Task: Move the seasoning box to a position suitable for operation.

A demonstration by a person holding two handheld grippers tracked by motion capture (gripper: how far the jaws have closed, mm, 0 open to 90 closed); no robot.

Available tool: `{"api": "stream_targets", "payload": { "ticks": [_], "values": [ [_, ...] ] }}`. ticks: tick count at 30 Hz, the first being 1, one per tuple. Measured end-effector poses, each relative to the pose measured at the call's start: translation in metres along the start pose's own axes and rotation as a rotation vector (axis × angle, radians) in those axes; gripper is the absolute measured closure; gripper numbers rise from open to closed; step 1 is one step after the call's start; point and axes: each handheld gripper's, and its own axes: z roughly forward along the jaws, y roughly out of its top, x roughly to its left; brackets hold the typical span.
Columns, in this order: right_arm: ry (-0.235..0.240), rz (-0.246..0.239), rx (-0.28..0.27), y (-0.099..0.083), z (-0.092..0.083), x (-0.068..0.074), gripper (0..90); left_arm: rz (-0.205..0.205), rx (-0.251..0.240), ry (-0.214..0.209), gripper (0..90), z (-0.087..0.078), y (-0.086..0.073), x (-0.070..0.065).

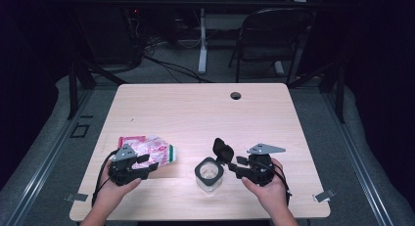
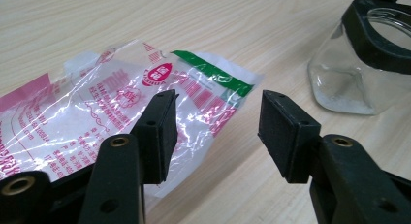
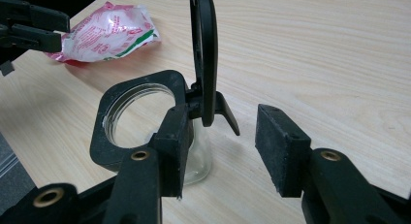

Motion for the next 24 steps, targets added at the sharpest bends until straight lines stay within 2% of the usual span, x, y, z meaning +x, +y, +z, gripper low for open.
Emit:
{"api": "stream_targets", "payload": {
  "ticks": [4, 7, 10, 13, 16, 24],
  "values": [
    [-0.001, 0.0, 0.003, 0.0, 0.002, -0.001, 55.0, 0.021, 0.021, 0.035, 38.8, 0.009, -0.007, 0.003],
    [-0.001, -0.002, 0.0, -0.001, 0.002, 0.0, 54.3, 0.026, 0.044, 0.041, 36.8, 0.014, -0.01, 0.003],
    [-0.003, -0.01, 0.001, -0.002, 0.004, 0.001, 52.8, 0.058, 0.066, 0.071, 34.6, 0.022, -0.014, 0.001],
    [-0.002, -0.01, 0.009, -0.003, 0.005, 0.001, 52.8, 0.069, 0.07, 0.093, 33.6, 0.025, -0.016, 0.001],
    [0.0, -0.011, 0.0, -0.002, 0.004, 0.001, 52.4, 0.104, 0.083, 0.128, 33.6, 0.027, -0.018, 0.001],
    [-0.002, -0.005, -0.003, -0.001, 0.003, -0.001, 51.7, 0.125, 0.083, 0.133, 33.1, 0.033, -0.019, -0.002]
  ]
}}
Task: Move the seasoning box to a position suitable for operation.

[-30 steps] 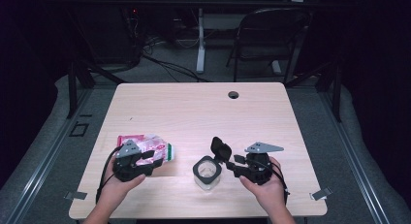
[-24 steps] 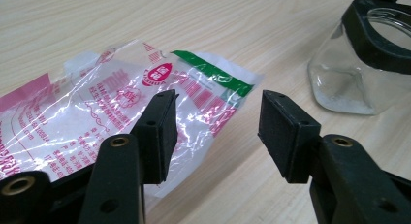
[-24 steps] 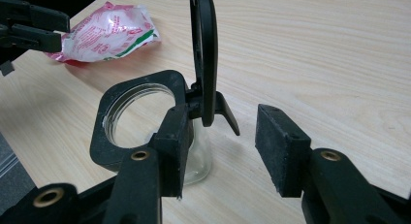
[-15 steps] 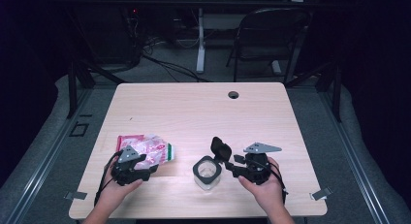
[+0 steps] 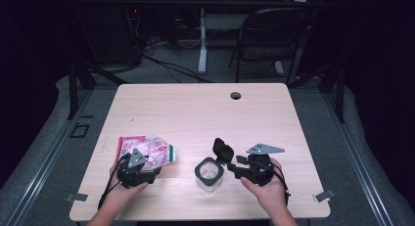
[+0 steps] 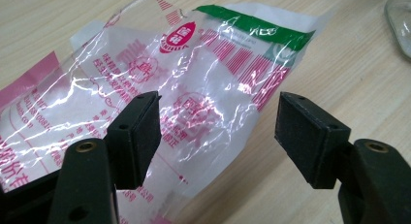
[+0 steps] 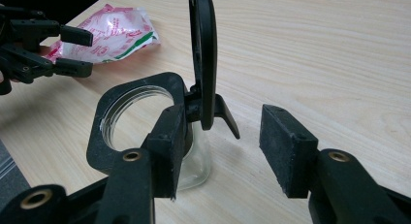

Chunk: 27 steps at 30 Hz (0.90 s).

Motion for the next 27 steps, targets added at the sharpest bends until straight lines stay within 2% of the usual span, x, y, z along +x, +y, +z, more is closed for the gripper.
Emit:
{"api": "stream_targets", "payload": {
  "ticks": [3, 7, 13, 16, 22, 27],
  "values": [
    [-0.002, -0.003, 0.0, 0.0, 0.001, 0.001, 51.1, 0.014, 0.001, 0.021, 32.7, 0.006, 0.002, -0.004],
    [-0.006, -0.005, -0.004, 0.0, 0.001, 0.001, 50.7, 0.055, 0.018, 0.05, 32.8, 0.011, 0.002, -0.008],
    [-0.003, 0.0, -0.011, 0.0, 0.0, 0.0, 50.5, 0.07, 0.019, 0.069, 33.7, 0.014, 0.002, -0.01],
    [-0.008, -0.002, -0.01, 0.0, 0.001, 0.001, 50.4, 0.09, 0.035, 0.095, 34.8, 0.017, 0.001, -0.009],
    [-0.005, 0.001, -0.013, 0.0, 0.001, 0.0, 49.8, 0.073, 0.049, 0.103, 38.1, 0.018, 0.001, -0.007],
    [-0.007, 0.007, -0.019, 0.0, 0.0, -0.001, 49.7, 0.057, 0.038, 0.083, 45.1, 0.017, 0.001, -0.005]
  ]
}}
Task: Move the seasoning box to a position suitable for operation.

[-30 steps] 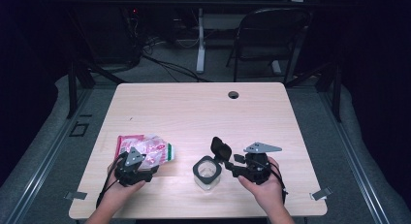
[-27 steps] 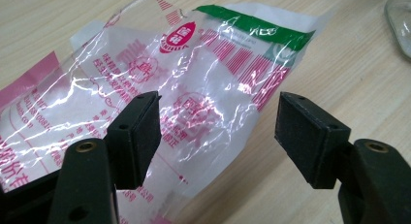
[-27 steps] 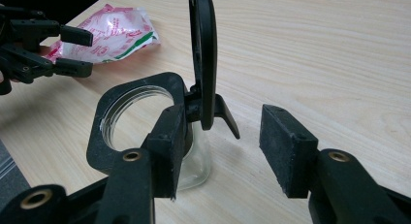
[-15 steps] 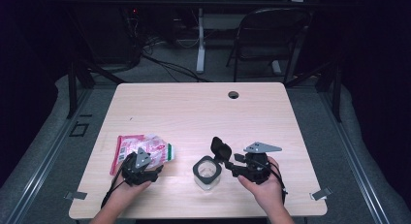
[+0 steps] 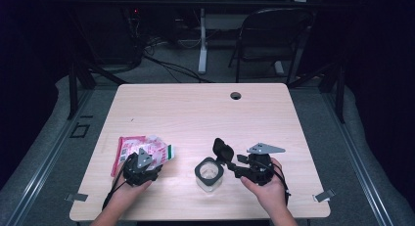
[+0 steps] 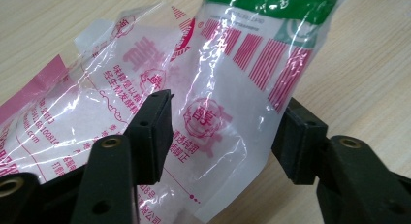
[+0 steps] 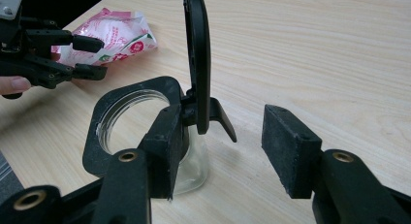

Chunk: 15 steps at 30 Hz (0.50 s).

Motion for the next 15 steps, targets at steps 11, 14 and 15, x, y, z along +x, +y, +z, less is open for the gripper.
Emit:
{"api": "stream_targets", "payload": {
  "ticks": [11, 14, 15],
  "values": [
    [-0.002, -0.005, 0.005, -0.001, 0.001, 0.001, 49.6, -0.108, -0.041, -0.052, 60.3, -0.007, 0.0, 0.009],
    [-0.001, -0.004, 0.006, -0.001, 0.001, 0.001, 49.4, -0.129, -0.047, -0.07, 65.4, -0.009, 0.0, 0.011],
    [-0.001, -0.004, 0.005, -0.001, 0.001, 0.001, 49.2, -0.143, -0.051, -0.072, 66.6, -0.01, 0.0, 0.011]
  ]
}}
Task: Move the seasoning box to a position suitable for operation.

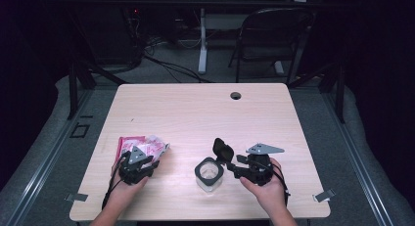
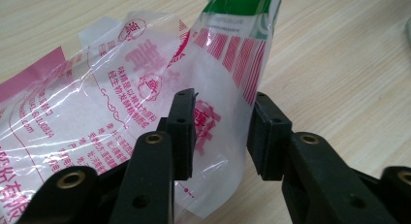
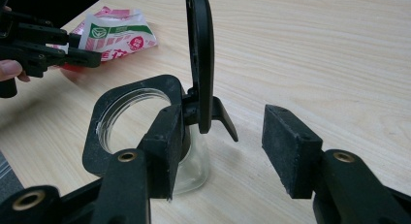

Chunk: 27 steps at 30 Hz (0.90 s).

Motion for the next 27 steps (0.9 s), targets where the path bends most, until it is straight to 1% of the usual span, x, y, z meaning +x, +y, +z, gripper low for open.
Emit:
{"api": "stream_targets", "payload": {
  "ticks": [3, 5, 8, 9, 11, 14, 16, 18, 21, 22, 27],
  "values": [
    [0.0, 0.0, -0.001, 0.0, 0.0, 0.0, 48.9, -0.02, -0.019, -0.007, 72.6, -0.004, 0.001, 0.002],
    [0.0, -0.002, 0.002, 0.0, 0.0, 0.0, 48.7, -0.045, -0.028, -0.02, 76.8, -0.005, 0.001, 0.003],
    [0.003, -0.001, 0.001, 0.0, 0.001, 0.0, 47.9, -0.071, -0.032, -0.033, 81.3, -0.007, 0.001, 0.005],
    [0.004, -0.002, 0.002, 0.0, 0.001, -0.001, 47.7, -0.073, -0.033, -0.037, 83.1, -0.008, 0.001, 0.006],
    [0.004, -0.001, 0.003, 0.0, 0.001, 0.0, 47.3, -0.082, -0.042, -0.031, 86.2, -0.009, 0.001, 0.006],
    [0.003, 0.0, 0.002, -0.001, 0.002, 0.0, 47.1, -0.103, -0.06, -0.021, 88.0, -0.012, 0.003, 0.007],
    [0.002, -0.001, 0.003, -0.001, 0.002, 0.0, 47.0, -0.1, -0.068, -0.014, 88.0, -0.013, 0.003, 0.008],
    [0.003, -0.002, 0.002, -0.001, 0.002, 0.0, 46.9, -0.095, -0.065, -0.01, 87.3, -0.012, 0.003, 0.008],
    [0.003, -0.002, 0.002, -0.001, 0.002, 0.0, 46.9, -0.069, -0.056, 0.004, 81.9, -0.009, 0.002, 0.005],
    [0.003, -0.002, 0.001, -0.001, 0.002, 0.001, 47.0, -0.054, -0.053, 0.009, 80.7, -0.008, 0.002, 0.005],
    [0.002, -0.003, 0.003, -0.001, 0.003, 0.001, 46.9, -0.012, -0.038, 0.034, 76.1, -0.003, 0.001, 0.0]
  ]
}}
